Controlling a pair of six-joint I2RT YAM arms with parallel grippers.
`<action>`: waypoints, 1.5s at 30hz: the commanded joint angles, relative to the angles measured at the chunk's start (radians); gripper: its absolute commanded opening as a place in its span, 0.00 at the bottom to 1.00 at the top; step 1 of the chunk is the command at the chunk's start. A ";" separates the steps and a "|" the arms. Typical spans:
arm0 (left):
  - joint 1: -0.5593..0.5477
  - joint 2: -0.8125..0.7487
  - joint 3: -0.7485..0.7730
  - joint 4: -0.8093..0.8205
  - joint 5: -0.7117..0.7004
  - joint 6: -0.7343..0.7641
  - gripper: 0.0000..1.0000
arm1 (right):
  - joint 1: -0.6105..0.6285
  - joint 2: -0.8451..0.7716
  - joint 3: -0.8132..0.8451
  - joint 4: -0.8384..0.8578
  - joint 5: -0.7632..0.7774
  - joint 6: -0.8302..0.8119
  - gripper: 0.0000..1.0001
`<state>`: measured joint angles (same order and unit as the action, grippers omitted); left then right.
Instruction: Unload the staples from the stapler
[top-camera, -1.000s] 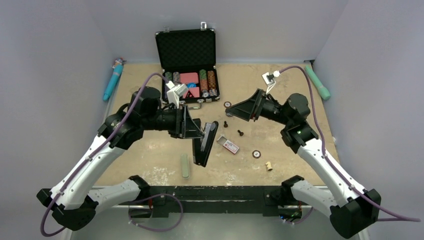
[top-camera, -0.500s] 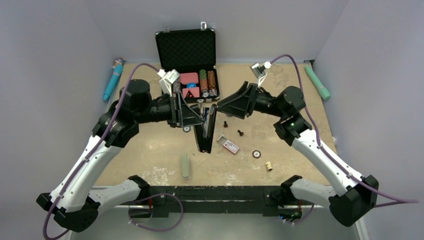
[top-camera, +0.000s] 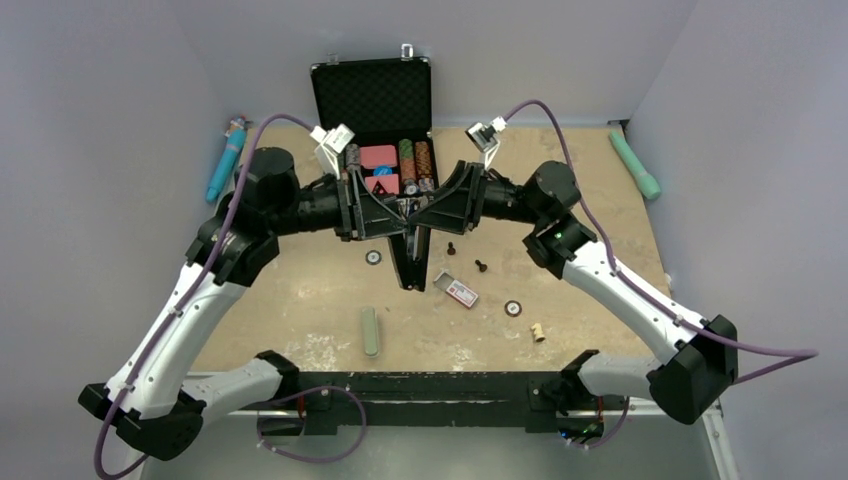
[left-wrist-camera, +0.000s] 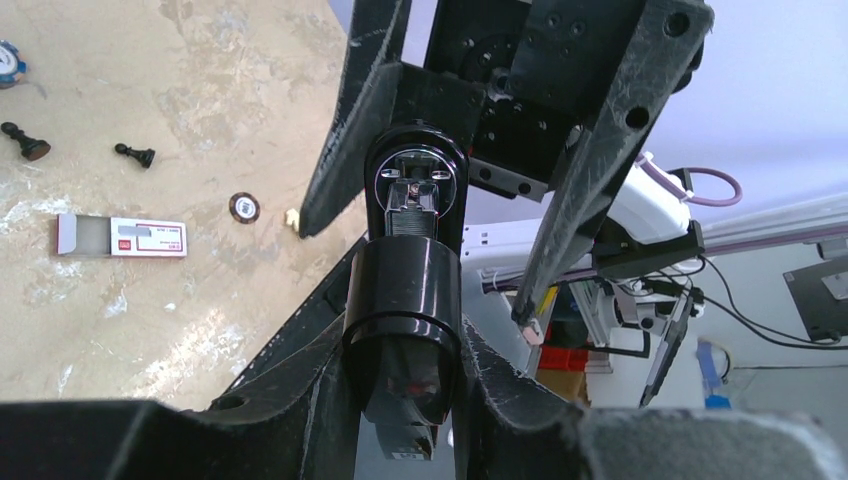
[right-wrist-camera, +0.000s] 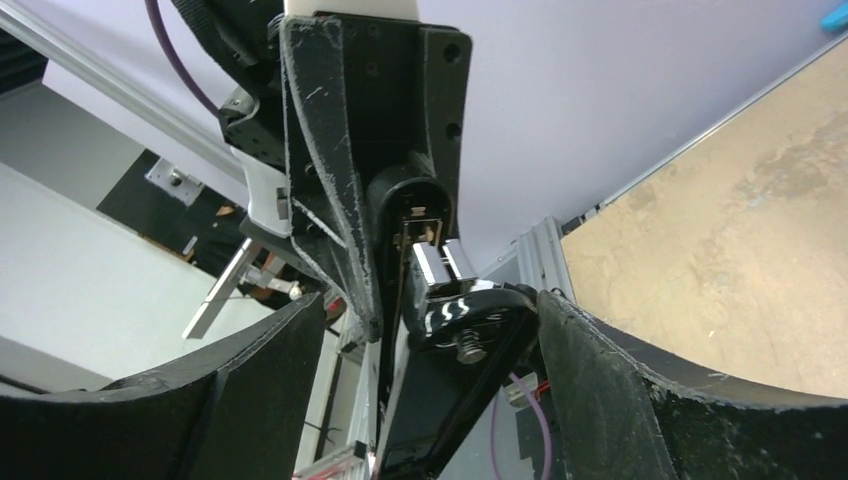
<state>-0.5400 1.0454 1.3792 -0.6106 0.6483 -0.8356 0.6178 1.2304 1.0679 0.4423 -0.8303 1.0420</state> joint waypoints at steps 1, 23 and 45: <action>0.027 0.005 0.055 0.114 0.051 -0.054 0.00 | 0.027 0.009 0.050 0.102 -0.016 0.021 0.78; 0.038 0.009 0.037 0.157 0.087 -0.097 0.08 | 0.044 0.029 -0.023 0.312 -0.002 0.164 0.00; 0.038 -0.076 -0.049 0.142 0.159 -0.066 0.71 | 0.040 0.016 -0.047 0.405 0.231 0.372 0.00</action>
<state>-0.4995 0.9874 1.3254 -0.5083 0.7483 -0.9241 0.6640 1.2644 1.0115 0.7166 -0.6968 1.3006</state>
